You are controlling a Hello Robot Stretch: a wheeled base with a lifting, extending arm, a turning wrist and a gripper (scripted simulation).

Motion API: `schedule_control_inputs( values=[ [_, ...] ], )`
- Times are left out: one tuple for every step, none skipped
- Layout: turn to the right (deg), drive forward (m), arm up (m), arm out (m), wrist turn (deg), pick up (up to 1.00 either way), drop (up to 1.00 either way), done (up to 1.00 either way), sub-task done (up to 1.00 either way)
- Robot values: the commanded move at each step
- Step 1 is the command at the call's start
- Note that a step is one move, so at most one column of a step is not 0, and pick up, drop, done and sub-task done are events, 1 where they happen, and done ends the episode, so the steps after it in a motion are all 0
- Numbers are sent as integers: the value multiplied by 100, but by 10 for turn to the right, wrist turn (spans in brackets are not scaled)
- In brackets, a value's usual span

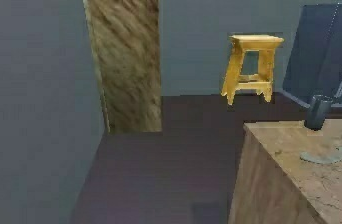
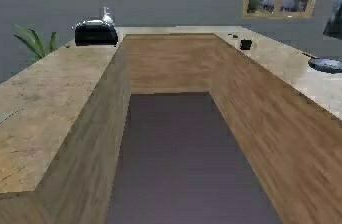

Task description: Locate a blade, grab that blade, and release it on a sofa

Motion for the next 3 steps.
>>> schedule_control_inputs(
  values=[
    [-390,0,0,0,0,0,0,0,0],
    [0,0,50,0,0,0,0,0,0],
    [0,0,38,0,0,0,0,0,0]
  ],
)
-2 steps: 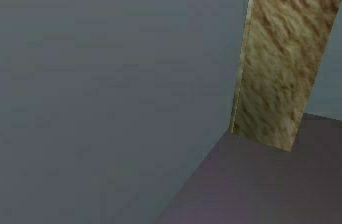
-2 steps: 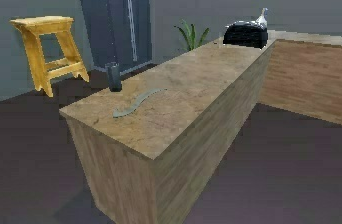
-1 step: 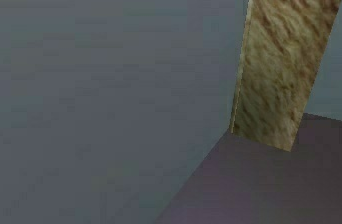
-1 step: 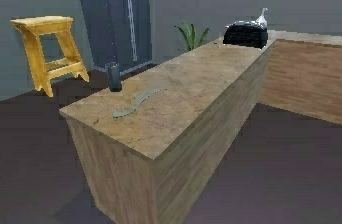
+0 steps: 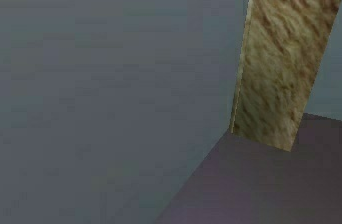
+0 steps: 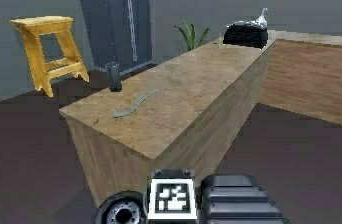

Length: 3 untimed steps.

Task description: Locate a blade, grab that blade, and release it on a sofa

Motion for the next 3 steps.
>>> schedule_control_inputs(
  values=[
    [0,0,0,50,0,0,0,0,0],
    [0,0,0,0,450,0,0,0,0],
    [0,0,0,0,450,0,0,0,0]
  ],
)
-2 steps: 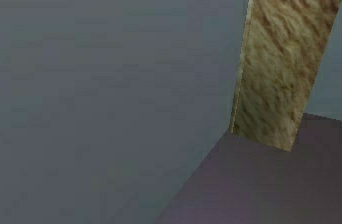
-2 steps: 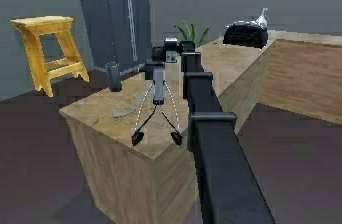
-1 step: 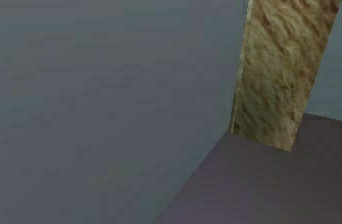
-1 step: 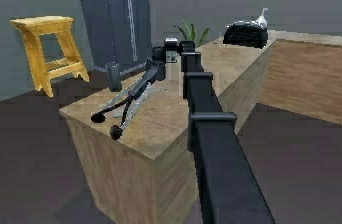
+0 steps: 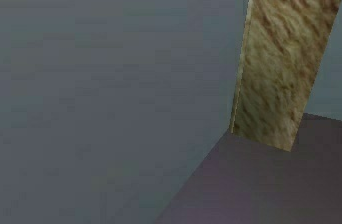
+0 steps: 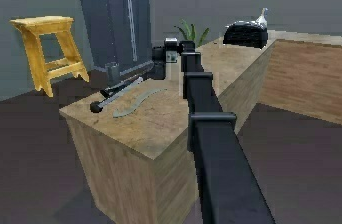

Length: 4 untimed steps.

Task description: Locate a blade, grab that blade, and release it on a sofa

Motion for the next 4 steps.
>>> schedule_control_inputs(
  values=[
    [0,0,0,0,180,0,0,0,0],
    [0,0,-16,0,0,0,0,0,0],
    [0,0,0,0,0,100,0,0,0],
    [0,0,10,0,0,0,0,0,0]
  ],
)
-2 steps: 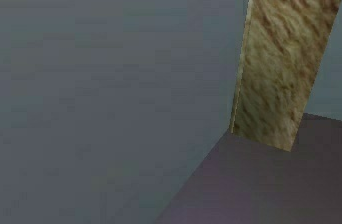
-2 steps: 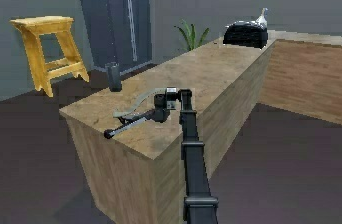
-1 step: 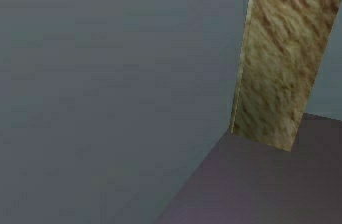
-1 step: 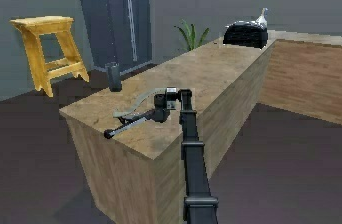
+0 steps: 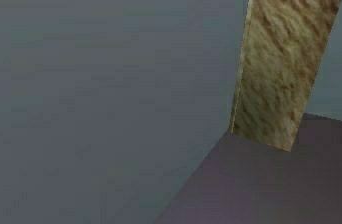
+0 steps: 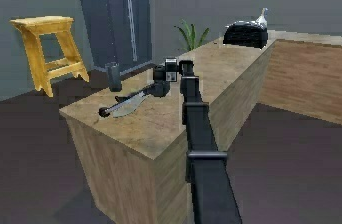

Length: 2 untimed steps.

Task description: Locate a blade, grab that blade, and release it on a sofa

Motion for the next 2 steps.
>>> schedule_control_inputs(
  values=[
    [0,0,-10,0,0,0,0,0,0],
    [0,0,10,0,0,0,0,0,0]
  ],
)
